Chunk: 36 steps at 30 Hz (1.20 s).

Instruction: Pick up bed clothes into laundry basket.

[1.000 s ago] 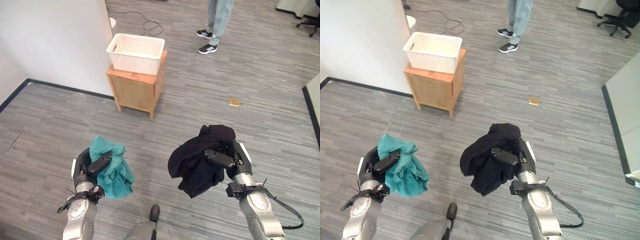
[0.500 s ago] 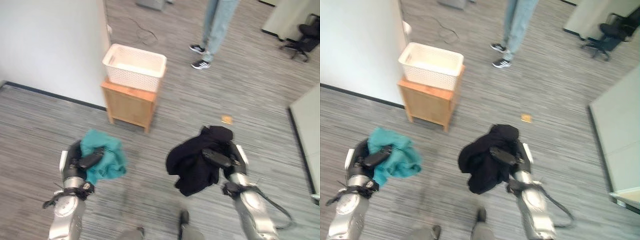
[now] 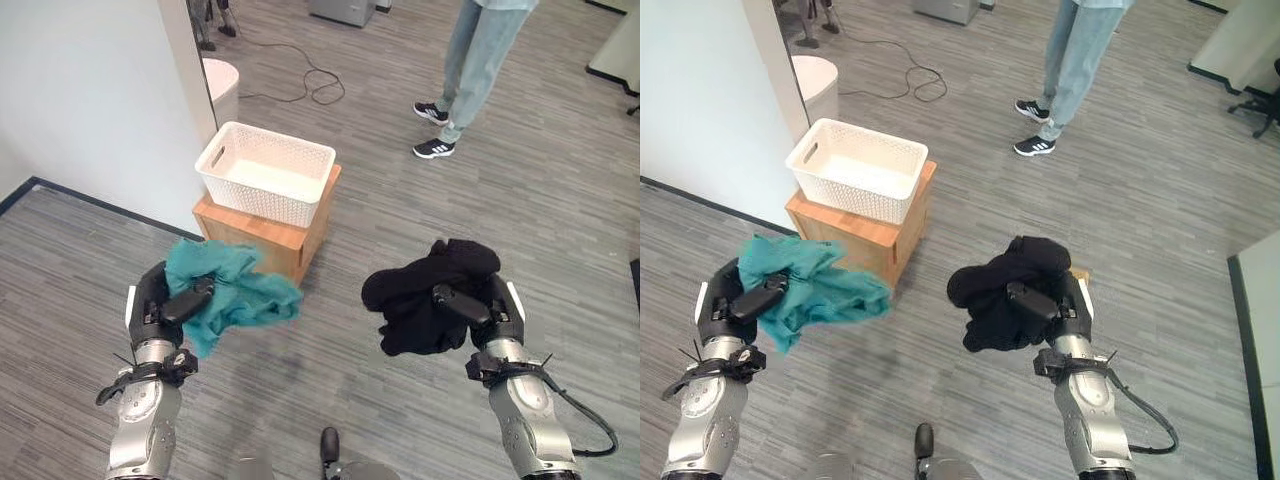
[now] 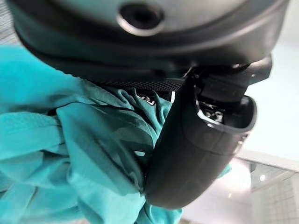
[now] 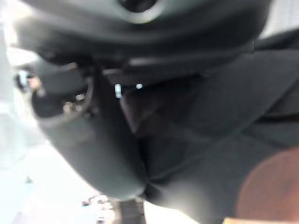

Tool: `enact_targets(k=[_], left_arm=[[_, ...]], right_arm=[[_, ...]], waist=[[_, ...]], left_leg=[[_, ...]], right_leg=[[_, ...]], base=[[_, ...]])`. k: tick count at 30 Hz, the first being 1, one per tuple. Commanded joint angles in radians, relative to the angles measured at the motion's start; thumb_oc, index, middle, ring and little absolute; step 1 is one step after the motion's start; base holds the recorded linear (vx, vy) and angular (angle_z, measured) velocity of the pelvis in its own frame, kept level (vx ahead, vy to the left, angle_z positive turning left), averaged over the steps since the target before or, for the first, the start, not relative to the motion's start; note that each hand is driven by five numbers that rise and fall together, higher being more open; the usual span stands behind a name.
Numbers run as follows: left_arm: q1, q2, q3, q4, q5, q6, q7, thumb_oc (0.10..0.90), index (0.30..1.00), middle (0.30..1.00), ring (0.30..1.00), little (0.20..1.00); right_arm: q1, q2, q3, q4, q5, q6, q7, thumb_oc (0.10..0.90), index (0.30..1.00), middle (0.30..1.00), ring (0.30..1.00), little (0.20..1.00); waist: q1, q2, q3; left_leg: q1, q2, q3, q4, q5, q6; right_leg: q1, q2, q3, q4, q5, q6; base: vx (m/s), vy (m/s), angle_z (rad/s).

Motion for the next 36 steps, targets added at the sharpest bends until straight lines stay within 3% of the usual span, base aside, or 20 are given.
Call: enact_targets(k=[1,2,3,4,5,7,9,10,12,14,15,16,18,21,23,28,30,35,36], left_arm=[[-0.042,0.039,0.015,-0.076,-0.005,-0.115,-0.014,0.400,0.300,0.300,0.300,0.300],[-0.041,0.038,0.014,-0.076,-0.004,-0.115,-0.013,0.400,0.300,0.300,0.300,0.300],[-0.029,0.026,0.009,-0.079,-0.003,-0.121,-0.016,0.400,0.300,0.300,0.300,0.300],[-0.024,0.025,0.007,-0.082,0.007,-0.123,-0.021,0.400,0.300,0.300,0.300,0.300],[-0.023,0.025,0.006,-0.083,0.008,-0.123,-0.021,0.400,0.300,0.300,0.300,0.300],[-0.031,0.033,0.022,-0.100,0.054,-0.137,0.000,0.400,0.300,0.300,0.300,0.300],[-0.047,0.040,0.045,-0.132,0.067,-0.154,0.024,0.400,0.300,0.300,0.300,0.300],[-0.054,0.050,0.060,-0.155,0.089,-0.166,0.039,0.400,0.300,0.300,0.300,0.300],[-0.059,0.066,0.091,-0.202,0.119,-0.181,0.053,0.400,0.300,0.300,0.300,0.300],[-0.068,0.091,0.127,-0.235,0.156,-0.184,0.070,0.400,0.300,0.300,0.300,0.300],[-0.083,0.112,0.138,-0.252,0.160,-0.184,0.072,0.400,0.300,0.300,0.300,0.300],[-0.099,0.139,0.143,-0.256,0.160,-0.191,0.075,0.400,0.300,0.300,0.300,0.300],[-0.137,0.189,0.140,-0.255,0.159,-0.197,0.080,0.400,0.300,0.300,0.300,0.300],[-0.179,0.212,0.121,-0.246,0.133,-0.198,0.075,0.400,0.300,0.300,0.300,0.300],[-0.178,0.205,0.111,-0.251,0.136,-0.192,0.065,0.400,0.300,0.300,0.300,0.300],[-0.200,0.192,0.087,-0.257,0.163,-0.185,0.070,0.400,0.300,0.300,0.300,0.300],[-0.228,0.234,0.109,-0.274,0.214,-0.195,0.102,0.400,0.300,0.300,0.300,0.300],[-0.257,0.254,0.110,-0.278,0.222,-0.189,0.105,0.400,0.300,0.300,0.300,0.300],[-0.286,0.317,0.163,-0.273,0.263,-0.205,0.131,0.400,0.300,0.300,0.300,0.300]], right_arm=[[-0.016,-0.084,-0.066,-0.139,0.022,-0.115,0.001,0.400,0.300,0.300,0.300,0.300],[-0.014,-0.085,-0.066,-0.140,0.022,-0.115,0.001,0.400,0.300,0.300,0.300,0.300],[-0.013,-0.085,-0.060,-0.147,0.008,-0.116,0.010,0.400,0.300,0.300,0.300,0.300],[-0.010,-0.085,-0.061,-0.148,-0.002,-0.117,0.011,0.400,0.300,0.300,0.300,0.300],[-0.009,-0.085,-0.060,-0.149,-0.002,-0.117,0.011,0.400,0.300,0.300,0.300,0.300],[-0.008,-0.074,-0.059,-0.163,-0.031,-0.119,0.008,0.400,0.300,0.300,0.300,0.300],[-0.013,-0.066,-0.056,-0.184,-0.053,-0.119,0.003,0.400,0.300,0.300,0.300,0.300],[-0.012,-0.062,-0.056,-0.198,-0.063,-0.118,0.007,0.400,0.300,0.300,0.300,0.300],[-0.021,-0.047,-0.050,-0.212,-0.078,-0.119,0.019,0.400,0.300,0.300,0.300,0.300],[-0.031,-0.028,-0.040,-0.210,-0.088,-0.122,0.036,0.400,0.300,0.300,0.300,0.300],[-0.038,-0.017,-0.033,-0.213,-0.091,-0.116,0.041,0.400,0.300,0.300,0.300,0.300],[-0.043,-0.013,-0.022,-0.218,-0.090,-0.112,0.049,0.400,0.300,0.300,0.300,0.300],[-0.050,-0.018,-0.001,-0.219,-0.092,-0.110,0.055,0.400,0.300,0.300,0.300,0.300],[-0.054,-0.010,0.014,-0.212,-0.084,-0.103,0.054,0.400,0.300,0.300,0.300,0.300],[-0.045,-0.008,-0.001,-0.204,-0.072,-0.097,0.052,0.400,0.300,0.300,0.300,0.300],[-0.016,-0.014,-0.054,-0.197,-0.056,-0.104,0.037,0.400,0.300,0.300,0.300,0.300],[-0.010,-0.027,-0.060,-0.191,-0.055,-0.113,0.033,0.400,0.300,0.300,0.300,0.300],[-0.006,-0.029,-0.059,-0.194,-0.049,-0.107,0.039,0.400,0.300,0.300,0.300,0.300],[-0.006,-0.034,-0.047,-0.185,-0.025,-0.105,0.058,0.400,0.300,0.300,0.300,0.300]], waist=[[0.014,0.048,-0.102],[0.014,0.047,-0.103],[0.035,0.069,-0.108],[0.042,0.075,-0.110],[0.044,0.072,-0.109],[0.062,0.083,-0.119],[0.078,0.091,-0.133],[0.083,0.091,-0.141],[0.088,0.081,-0.161],[0.090,0.062,-0.173],[0.086,0.053,-0.162],[0.079,0.057,-0.150],[0.054,0.063,-0.116],[0.037,0.074,-0.097],[0.026,0.079,-0.100],[-0.024,0.068,-0.102],[-0.023,0.057,-0.108],[-0.028,0.050,-0.109],[-0.020,0.050,-0.133]], left_leg=[[-0.002,0.017,-0.050,-0.274,0.305,-0.021],[0.002,0.016,-0.049,-0.276,0.302,-0.021],[-0.038,-0.040,-0.069,-0.359,0.321,-0.027],[-0.047,-0.069,-0.060,-0.388,0.328,-0.028],[-0.042,-0.071,-0.057,-0.391,0.327,-0.027],[-0.086,-0.153,0.021,-0.409,0.334,-0.013],[-0.092,-0.172,0.085,-0.398,0.355,0.005],[-0.091,-0.182,0.097,-0.386,0.355,0.012],[-0.085,-0.190,0.085,-0.346,0.300,0.043],[-0.069,-0.214,0.084,-0.291,0.235,0.077],[-0.050,-0.225,0.101,-0.272,0.206,0.093],[-0.036,-0.224,0.105,-0.266,0.198,0.103],[0.004,-0.232,0.094,-0.268,0.173,0.119],[0.038,-0.217,0.095,-0.266,0.139,0.126],[0.064,-0.205,0.095,-0.280,0.126,0.123],[0.143,-0.210,0.044,-0.326,0.094,0.118],[0.166,-0.207,0.040,-0.343,0.082,0.105],[0.158,-0.214,0.024,-0.332,0.090,0.100],[0.173,-0.200,0.026,-0.351,0.090,0.092]], right_leg=[[-0.013,-0.100,-0.014,0.051,-0.156,0.160],[-0.010,-0.102,-0.014,0.051,-0.160,0.161],[0.031,-0.083,-0.003,0.040,-0.176,0.157],[0.055,-0.075,0.002,0.033,-0.188,0.153],[0.059,-0.078,0.004,0.032,-0.190,0.153],[0.129,-0.063,0.017,0.012,-0.222,0.144],[0.159,-0.066,0.028,0.008,-0.229,0.150],[0.172,-0.077,0.029,0.011,-0.237,0.156],[0.184,-0.134,0.027,0.032,-0.249,0.187],[0.150,-0.197,0.038,0.124,-0.195,0.229],[0.110,-0.229,0.051,0.217,-0.132,0.246],[0.053,-0.234,0.075,0.294,-0.050,0.248],[-0.030,-0.228,0.120,0.401,0.054,0.234],[-0.083,-0.266,0.107,0.418,0.083,0.222],[-0.108,-0.272,0.080,0.360,0.060,0.229],[-0.149,-0.141,0.095,0.151,-0.059,0.238],[-0.139,-0.129,0.055,0.074,-0.052,0.233],[-0.118,-0.133,0.040,0.068,-0.053,0.226],[-0.073,-0.125,0.058,0.030,-0.061,0.220]], base=[[0.25,-0.040,-0.31],[0.51,-0.057,-0.21],[0.41,-0.032,-0.04],[0.41,-0.032,-0.07],[0.26,-0.017,-0.39],[0.48,0.053,-0.44],[0.44,0.169,-0.37],[0.35,0.221,-0.32],[0.35,0.272,-0.28],[0.31,0.290,-0.34],[0.24,0.273,-0.22],[0.16,0.273,-0.23],[0.12,0.225,-0.33],[0.15,0.115,-0.12],[0.26,0.066,0.05],[0.30,0.006,0.02],[0.22,-0.093,0.45],[0.04,-0.034,0.51],[0.35,-0.244,-0.05]])
